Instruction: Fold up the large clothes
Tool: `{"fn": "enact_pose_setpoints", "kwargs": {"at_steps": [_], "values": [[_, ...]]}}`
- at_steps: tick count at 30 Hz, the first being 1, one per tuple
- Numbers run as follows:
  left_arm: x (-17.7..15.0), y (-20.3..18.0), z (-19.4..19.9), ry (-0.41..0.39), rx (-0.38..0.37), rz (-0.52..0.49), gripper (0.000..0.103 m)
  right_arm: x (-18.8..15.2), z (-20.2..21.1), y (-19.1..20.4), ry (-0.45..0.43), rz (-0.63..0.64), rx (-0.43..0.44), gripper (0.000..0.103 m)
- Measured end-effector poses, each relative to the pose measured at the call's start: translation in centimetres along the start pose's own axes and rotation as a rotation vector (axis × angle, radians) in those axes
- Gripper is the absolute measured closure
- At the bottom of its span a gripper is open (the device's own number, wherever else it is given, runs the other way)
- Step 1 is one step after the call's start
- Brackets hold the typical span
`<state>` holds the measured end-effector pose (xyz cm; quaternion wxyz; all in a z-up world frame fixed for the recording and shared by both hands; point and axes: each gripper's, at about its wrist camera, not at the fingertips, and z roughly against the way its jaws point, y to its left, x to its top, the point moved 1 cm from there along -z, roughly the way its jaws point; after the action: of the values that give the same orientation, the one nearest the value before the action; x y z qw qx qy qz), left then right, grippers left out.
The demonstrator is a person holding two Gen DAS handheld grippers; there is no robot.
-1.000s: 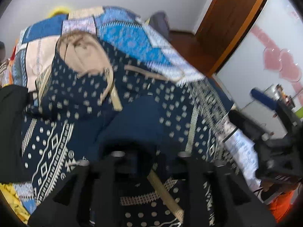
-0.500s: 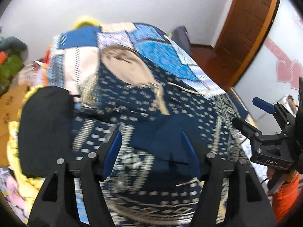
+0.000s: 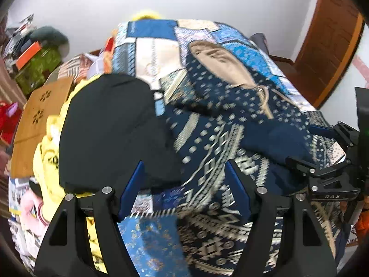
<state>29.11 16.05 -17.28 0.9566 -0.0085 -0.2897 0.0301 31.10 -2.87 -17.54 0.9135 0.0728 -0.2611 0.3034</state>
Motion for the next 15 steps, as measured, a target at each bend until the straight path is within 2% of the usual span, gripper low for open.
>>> {"fn": "enact_pose_setpoints", "kwargs": {"at_steps": [3,7,9,10,11,12,14,15], "values": [[-1.3,1.1,-0.6,0.015,0.017,0.013,0.032,0.4,-1.5,1.3,0.023,0.035,-0.001,0.013],[-2.6,1.9,-1.7,0.038,0.035,0.01,0.032,1.0,-3.4,2.5,0.042,0.069,0.003,0.024],[-3.3,2.2,-2.3,0.054,0.037,0.013,0.032,1.2,-4.6,2.6,0.079,0.067,0.013,0.036],[-3.5,2.2,-2.4,0.058,0.036,0.014,0.032,1.3,-5.0,2.4,0.093,0.058,0.018,0.046],[-3.8,2.2,-2.7,0.064,0.032,0.015,0.032,1.3,-5.4,2.2,0.101,0.047,0.017,0.053],[-3.9,2.1,-2.8,0.066,0.03,0.016,0.032,1.4,-5.6,2.0,0.1,0.041,0.015,0.056],[-4.3,2.0,-3.1,0.069,0.018,0.024,0.032,1.5,-5.5,1.6,0.091,0.03,0.012,0.074],[-4.3,1.8,-3.1,0.07,0.012,0.027,0.032,1.4,-5.3,1.3,0.086,0.024,0.01,0.078]]}}
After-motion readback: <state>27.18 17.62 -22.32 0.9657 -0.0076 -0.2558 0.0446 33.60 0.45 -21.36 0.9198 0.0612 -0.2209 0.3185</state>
